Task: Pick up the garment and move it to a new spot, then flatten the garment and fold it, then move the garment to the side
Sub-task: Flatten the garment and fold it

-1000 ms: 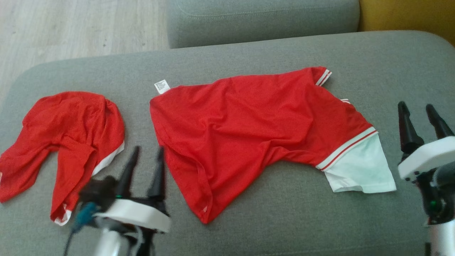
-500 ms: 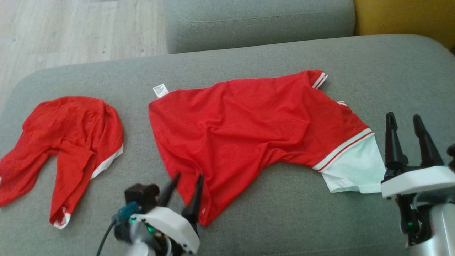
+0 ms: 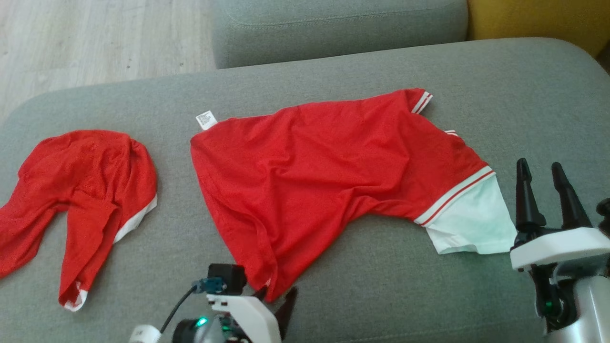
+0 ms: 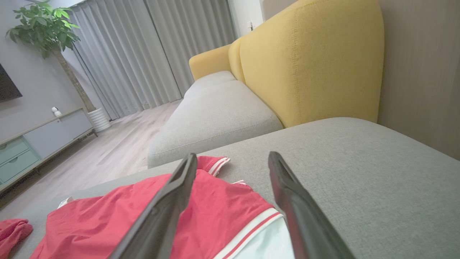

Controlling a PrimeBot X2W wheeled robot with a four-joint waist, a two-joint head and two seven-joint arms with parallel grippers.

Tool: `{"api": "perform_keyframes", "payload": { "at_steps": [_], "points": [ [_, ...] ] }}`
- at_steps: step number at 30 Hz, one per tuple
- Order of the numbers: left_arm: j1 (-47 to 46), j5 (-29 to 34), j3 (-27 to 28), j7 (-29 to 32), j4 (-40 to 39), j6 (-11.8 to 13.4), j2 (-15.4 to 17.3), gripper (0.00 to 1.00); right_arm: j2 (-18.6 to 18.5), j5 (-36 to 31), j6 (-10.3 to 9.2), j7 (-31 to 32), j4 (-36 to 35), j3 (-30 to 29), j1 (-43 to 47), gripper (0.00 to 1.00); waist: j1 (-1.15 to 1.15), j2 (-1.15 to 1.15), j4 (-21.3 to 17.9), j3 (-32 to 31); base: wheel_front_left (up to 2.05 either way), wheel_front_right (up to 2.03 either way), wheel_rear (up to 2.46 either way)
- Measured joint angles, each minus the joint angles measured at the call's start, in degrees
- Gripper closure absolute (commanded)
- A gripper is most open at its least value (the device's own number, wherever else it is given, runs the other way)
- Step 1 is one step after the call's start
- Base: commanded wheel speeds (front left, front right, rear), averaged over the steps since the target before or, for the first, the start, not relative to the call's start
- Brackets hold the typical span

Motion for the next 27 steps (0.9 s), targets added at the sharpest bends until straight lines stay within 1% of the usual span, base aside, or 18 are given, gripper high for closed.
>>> {"api": "perform_keyframes", "payload": {
  "at_steps": [2, 3, 7, 8, 9, 10, 11, 15, 18, 22, 27],
  "points": [
    [0.03, 1.20, 0.02, 0.87, 0.54, 1.82, 0.52, 0.00, 0.00, 0.12, 0.00, -0.13, 0.14, 0.22, -0.04, 0.00, 0.00, 0.00, -0.24, 0.06, 0.00, 0.00, 0.00],
    [0.06, 1.34, 0.21, 0.87, 0.73, 2.32, 0.77, 0.00, 0.01, 0.42, 0.00, -0.32, 0.18, 0.42, -0.04, 0.00, 0.00, 0.00, -0.39, 0.10, 0.00, 0.00, 0.00],
    [0.08, 1.25, 0.09, 1.30, 1.89, 2.70, 1.29, 0.01, 0.07, 1.37, 0.00, -0.74, 0.43, 1.03, -0.14, 0.00, 0.00, 0.00, -0.79, 0.42, 0.00, 0.00, 0.00],
    [0.07, 1.34, 0.12, 1.29, 2.00, 2.69, 1.30, 0.15, 0.07, 1.36, 0.00, -0.75, 0.44, 1.04, -0.17, 0.00, 0.00, 0.00, -0.85, 0.52, 0.00, 0.00, 0.00],
    [0.05, 1.34, 0.13, 1.29, 2.24, 2.68, 1.31, 0.58, 0.05, 1.36, 0.00, -0.75, 0.47, 1.04, -0.19, 0.00, 0.00, 0.00, -0.87, 0.64, 0.00, 0.00, 0.00],
    [0.05, 1.34, 0.15, 1.29, 2.47, 2.66, 1.35, 0.85, 0.05, 1.36, 0.00, -0.82, 0.55, 1.02, -0.19, 0.00, 0.00, 0.00, -0.87, 0.77, 0.00, 0.00, 0.00],
    [0.02, 1.29, 0.20, 1.27, 2.76, 2.65, 1.38, 1.00, 0.05, 1.36, 0.00, -1.05, 0.70, 1.02, -0.19, 0.00, 0.00, 0.00, -0.84, 0.88, 0.00, 0.00, 0.00],
    [-0.47, 0.79, 0.63, 0.51, 3.48, 2.58, 1.47, 1.00, 0.05, 1.36, 0.00, -1.40, 1.01, 0.59, -0.20, 0.00, 0.00, 0.00, -0.19, 1.13, 0.00, 0.00, 0.00],
    [-0.60, -0.22, 1.53, 0.30, 3.10, 1.62, 2.12, 1.00, 0.07, 1.35, 0.00, -1.69, 1.43, 0.42, -0.20, 0.00, 0.00, 0.00, 0.58, 1.03, 0.00, 0.00, 0.00],
    [-0.55, -0.26, 2.15, 0.67, 1.03, 1.53, 4.58, 1.00, 0.08, 1.35, 0.00, -1.82, 1.55, 0.14, -0.19, 0.00, 0.00, 0.00, 1.51, 0.75, 0.00, 0.00, 0.00],
    [-0.25, -0.30, 3.86, 1.38, 0.13, 2.58, 7.02, 1.00, 0.08, 1.34, 0.00, -1.14, 1.52, 0.13, -0.14, 0.00, 0.00, 0.00, 2.48, 0.53, 0.00, 0.00, 0.00]
  ]
}}
